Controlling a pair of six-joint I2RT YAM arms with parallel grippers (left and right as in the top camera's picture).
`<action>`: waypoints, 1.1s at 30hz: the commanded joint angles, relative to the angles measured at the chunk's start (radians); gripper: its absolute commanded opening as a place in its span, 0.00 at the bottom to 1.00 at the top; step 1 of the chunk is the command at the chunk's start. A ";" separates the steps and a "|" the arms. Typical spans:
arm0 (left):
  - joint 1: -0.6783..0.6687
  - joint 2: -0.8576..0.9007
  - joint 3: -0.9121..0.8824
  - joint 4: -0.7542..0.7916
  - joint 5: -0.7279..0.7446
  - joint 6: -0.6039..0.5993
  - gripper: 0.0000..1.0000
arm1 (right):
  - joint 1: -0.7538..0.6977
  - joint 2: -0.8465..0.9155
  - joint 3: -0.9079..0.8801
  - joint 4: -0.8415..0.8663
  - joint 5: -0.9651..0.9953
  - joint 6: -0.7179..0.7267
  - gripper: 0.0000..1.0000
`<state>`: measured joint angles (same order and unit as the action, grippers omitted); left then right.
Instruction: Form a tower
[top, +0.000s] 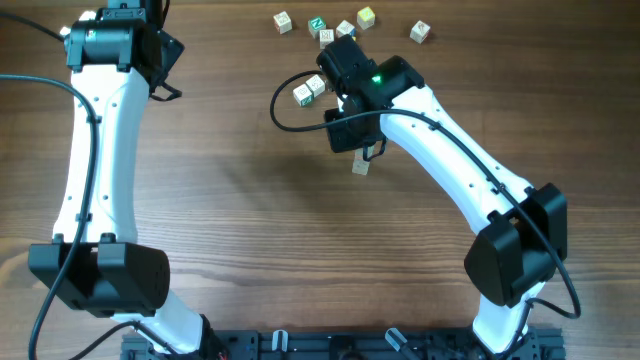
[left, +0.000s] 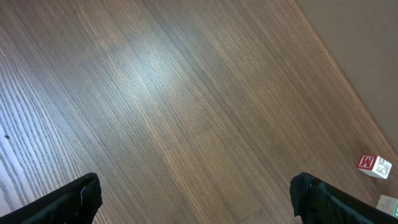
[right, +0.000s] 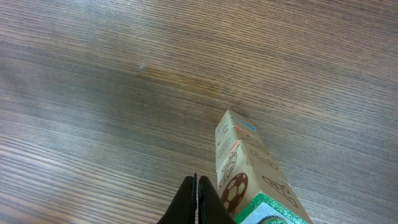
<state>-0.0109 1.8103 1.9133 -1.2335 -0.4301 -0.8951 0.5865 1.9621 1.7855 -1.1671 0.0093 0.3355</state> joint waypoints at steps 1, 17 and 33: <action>0.003 0.010 0.004 0.000 -0.020 0.013 1.00 | 0.005 0.003 0.002 -0.002 0.024 0.008 0.05; 0.003 0.010 0.004 0.000 -0.020 0.013 1.00 | 0.005 0.003 0.002 -0.016 0.024 0.008 0.05; 0.003 0.010 0.004 0.000 -0.020 0.013 1.00 | 0.005 0.003 0.002 0.025 0.016 0.005 0.05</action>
<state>-0.0109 1.8103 1.9133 -1.2335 -0.4301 -0.8951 0.5865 1.9621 1.7855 -1.1717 0.0090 0.3355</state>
